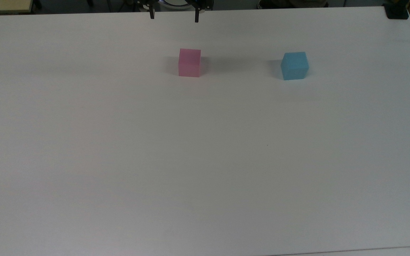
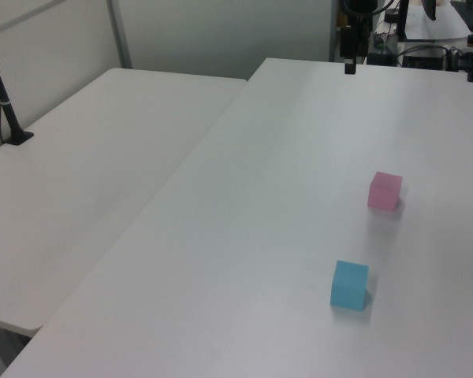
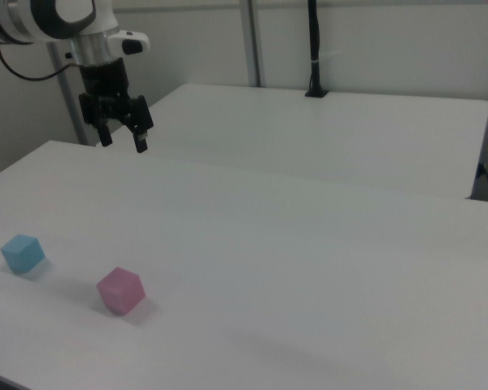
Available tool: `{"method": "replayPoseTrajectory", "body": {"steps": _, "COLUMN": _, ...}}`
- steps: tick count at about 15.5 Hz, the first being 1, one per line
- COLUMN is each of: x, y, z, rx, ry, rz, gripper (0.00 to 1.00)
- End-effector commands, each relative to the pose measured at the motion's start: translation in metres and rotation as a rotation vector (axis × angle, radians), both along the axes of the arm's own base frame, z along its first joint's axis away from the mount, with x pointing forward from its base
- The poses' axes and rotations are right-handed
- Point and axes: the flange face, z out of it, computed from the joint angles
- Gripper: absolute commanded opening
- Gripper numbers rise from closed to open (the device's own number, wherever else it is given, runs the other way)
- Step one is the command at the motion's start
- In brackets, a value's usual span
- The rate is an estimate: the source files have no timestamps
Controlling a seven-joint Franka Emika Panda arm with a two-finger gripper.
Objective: Put blue cube on pink cube
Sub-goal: 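Move the open gripper over the light-blue cube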
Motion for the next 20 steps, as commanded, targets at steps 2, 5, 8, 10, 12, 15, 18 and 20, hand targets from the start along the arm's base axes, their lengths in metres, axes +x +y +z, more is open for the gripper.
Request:
{"method": "replayPoseTrajectory", "body": {"steps": 2, "x": -0.006, "y": -0.006, "z": 0.006, "rx": 0.019, "ry": -0.025, "rz": -0.019, "gripper": 1.0}}
{"method": "replayPoseTrajectory", "body": {"steps": 5, "x": -0.006, "y": -0.006, "z": 0.006, "rx": 0.02, "ry": -0.026, "rz": -0.019, "gripper": 1.0}}
{"method": "replayPoseTrajectory", "body": {"steps": 8, "x": -0.006, "y": -0.005, "z": 0.006, "rx": 0.02, "ry": -0.026, "rz": -0.014, "gripper": 1.0}}
{"method": "replayPoseTrajectory", "body": {"steps": 10, "x": -0.006, "y": -0.004, "z": 0.005, "rx": 0.02, "ry": -0.025, "rz": -0.012, "gripper": 1.0}}
{"method": "replayPoseTrajectory", "body": {"steps": 12, "x": -0.007, "y": 0.0, "z": 0.004, "rx": 0.02, "ry": -0.02, "rz": -0.005, "gripper": 1.0}}
{"method": "replayPoseTrajectory", "body": {"steps": 15, "x": -0.013, "y": 0.02, "z": 0.008, "rx": 0.025, "ry": -0.024, "rz": 0.021, "gripper": 1.0}}
{"method": "replayPoseTrajectory", "body": {"steps": 18, "x": -0.023, "y": 0.067, "z": 0.011, "rx": 0.051, "ry": -0.018, "rz": 0.067, "gripper": 1.0}}
{"method": "replayPoseTrajectory", "body": {"steps": 20, "x": -0.034, "y": 0.101, "z": 0.016, "rx": 0.059, "ry": -0.027, "rz": 0.042, "gripper": 1.0}}
